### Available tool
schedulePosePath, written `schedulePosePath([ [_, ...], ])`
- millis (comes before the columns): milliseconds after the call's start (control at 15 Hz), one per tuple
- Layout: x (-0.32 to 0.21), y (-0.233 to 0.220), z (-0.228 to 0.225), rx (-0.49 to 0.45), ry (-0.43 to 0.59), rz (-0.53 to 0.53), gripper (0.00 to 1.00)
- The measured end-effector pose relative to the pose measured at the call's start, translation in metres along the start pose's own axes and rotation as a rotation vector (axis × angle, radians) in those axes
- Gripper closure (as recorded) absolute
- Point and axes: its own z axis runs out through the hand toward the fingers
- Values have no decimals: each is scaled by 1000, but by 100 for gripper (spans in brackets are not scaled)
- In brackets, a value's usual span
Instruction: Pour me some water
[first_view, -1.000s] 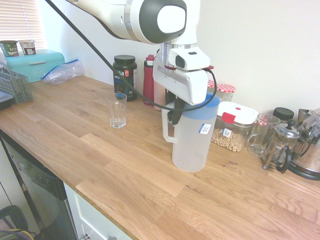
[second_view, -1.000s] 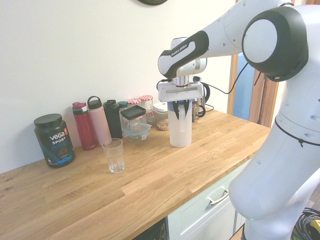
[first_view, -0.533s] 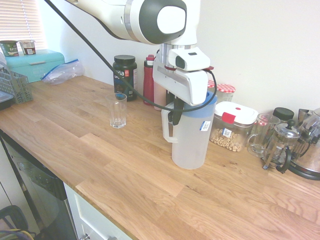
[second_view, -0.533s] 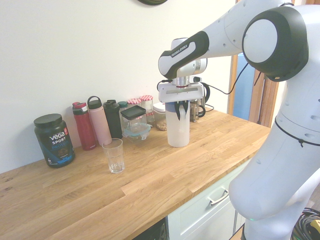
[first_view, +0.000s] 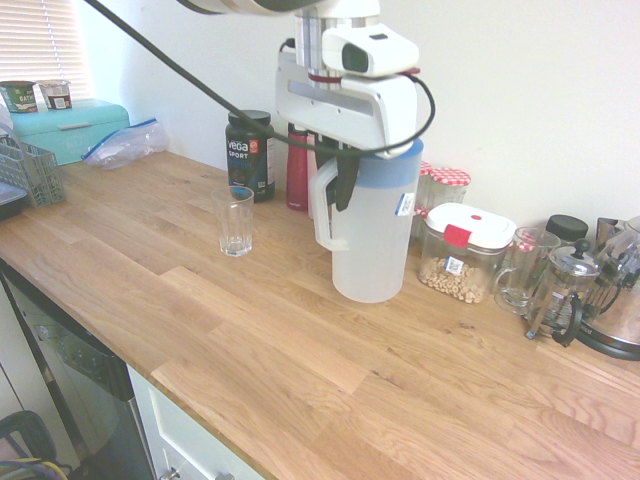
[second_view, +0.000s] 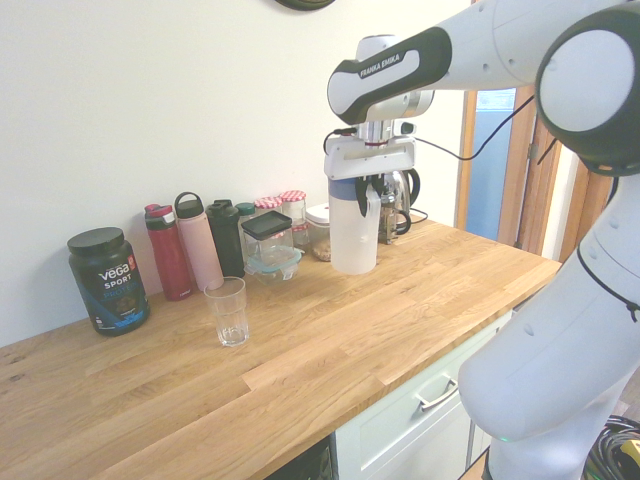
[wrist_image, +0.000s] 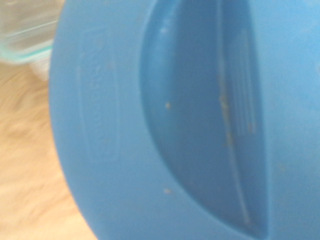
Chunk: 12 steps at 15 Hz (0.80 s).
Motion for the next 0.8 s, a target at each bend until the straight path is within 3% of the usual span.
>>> schedulePosePath([
  [800, -61, -61, -8, -61, -83, -742, 100],
])
